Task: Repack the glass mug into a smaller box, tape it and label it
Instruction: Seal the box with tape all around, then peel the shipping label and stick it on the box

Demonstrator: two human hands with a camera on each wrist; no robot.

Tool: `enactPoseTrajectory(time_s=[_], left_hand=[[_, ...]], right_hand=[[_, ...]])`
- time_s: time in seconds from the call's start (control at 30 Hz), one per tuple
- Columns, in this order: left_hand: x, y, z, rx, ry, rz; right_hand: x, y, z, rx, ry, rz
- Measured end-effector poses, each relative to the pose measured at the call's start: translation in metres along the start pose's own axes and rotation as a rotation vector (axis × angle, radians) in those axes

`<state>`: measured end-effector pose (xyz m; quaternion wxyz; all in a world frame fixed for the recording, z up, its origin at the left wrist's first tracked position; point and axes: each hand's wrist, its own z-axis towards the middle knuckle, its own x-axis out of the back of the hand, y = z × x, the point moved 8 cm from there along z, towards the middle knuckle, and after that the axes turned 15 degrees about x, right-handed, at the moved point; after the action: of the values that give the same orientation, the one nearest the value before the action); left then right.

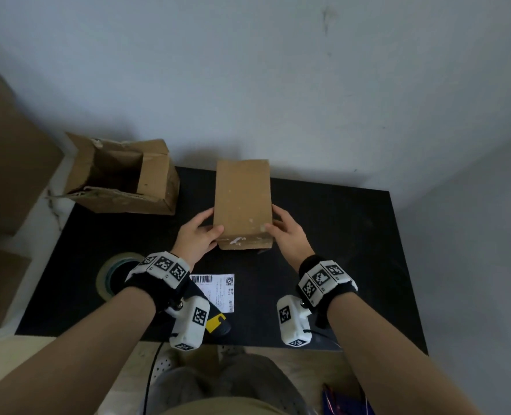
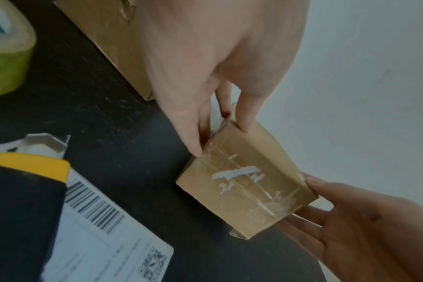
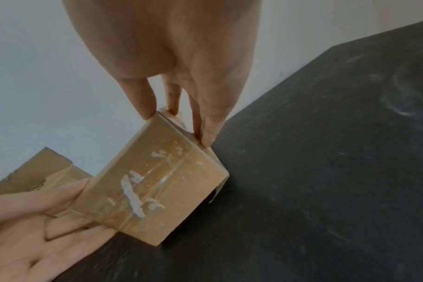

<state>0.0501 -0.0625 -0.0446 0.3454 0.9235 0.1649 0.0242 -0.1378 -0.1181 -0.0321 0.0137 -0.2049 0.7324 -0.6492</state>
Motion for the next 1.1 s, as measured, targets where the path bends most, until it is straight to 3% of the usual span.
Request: enactPoseTrajectory(time_s=[0.17, 0.4, 0.57, 0.7, 0.87, 1.1], left_hand=[[-0.011, -0.007, -0.013, -0.001, -0.020, 0.074], [-0.015, -0.002, -0.017, -0.068, 0.050, 0.268], [-0.007, 0.007, -0.023, -0.151, 0.122, 0.499], [0.011, 0.014, -0.034, -0.246, 0.181, 0.640], [0.027, 0.008, -0.054, -0.345, 0.190, 0.892], [0.045, -0.030, -0.076, -0.406, 0.115, 1.179]], right_hand=[[0.004, 0.022, -0.015, -0.067, 0.034, 0.088], [0.005, 0.022, -0.020, -0.072, 0.023, -0.010], [0.012, 0.005, -0.021, 0.003, 0.027, -0.263], [0.012, -0.030, -0.032, 0.154, 0.101, -0.424], [-0.021, -0.063, -0.054, 0.314, 0.016, -0.603], [-0.079, -0.042, -0.081, 0.255, -0.167, -0.743]])
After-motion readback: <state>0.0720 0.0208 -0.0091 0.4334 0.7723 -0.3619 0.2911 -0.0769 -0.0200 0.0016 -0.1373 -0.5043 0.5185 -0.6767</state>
